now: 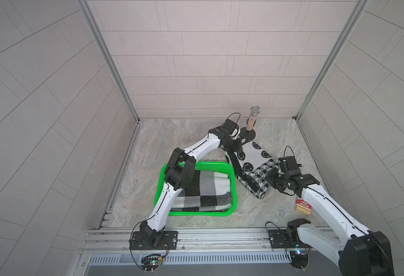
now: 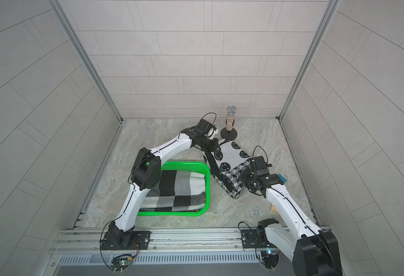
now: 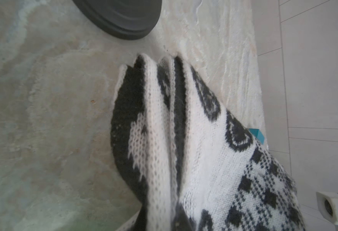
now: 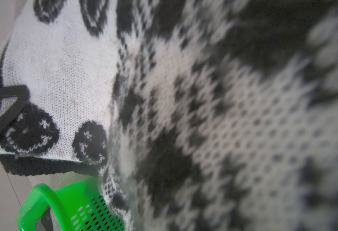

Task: Put the folded scarf in the basket
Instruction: Place the scarf in the basket.

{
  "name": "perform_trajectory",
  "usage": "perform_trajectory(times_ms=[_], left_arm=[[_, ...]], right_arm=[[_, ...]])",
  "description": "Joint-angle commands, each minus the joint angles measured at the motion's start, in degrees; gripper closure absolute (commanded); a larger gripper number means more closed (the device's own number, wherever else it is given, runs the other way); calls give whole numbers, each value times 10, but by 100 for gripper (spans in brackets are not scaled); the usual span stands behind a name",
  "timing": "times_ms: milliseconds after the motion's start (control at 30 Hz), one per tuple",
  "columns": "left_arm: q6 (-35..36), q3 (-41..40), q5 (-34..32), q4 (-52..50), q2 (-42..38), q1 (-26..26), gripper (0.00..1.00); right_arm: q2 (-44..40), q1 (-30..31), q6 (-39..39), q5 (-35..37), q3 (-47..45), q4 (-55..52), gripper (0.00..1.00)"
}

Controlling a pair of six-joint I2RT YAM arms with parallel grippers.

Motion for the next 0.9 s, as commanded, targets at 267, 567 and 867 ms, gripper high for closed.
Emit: perform_trajectory(times_ms=[267,567,867], left_arm=[[-56,25,-57,-114,-127,0,100],[-84,-82,-107,-167,-289,24,100],[-109,-339,-186,-161,-546,72,100]], right_arm=[[-25,11,-79,-3,163,-130,100],[5,74,-123,-64,271,-182,100],[79,225,-122,-94,333,-144,100]])
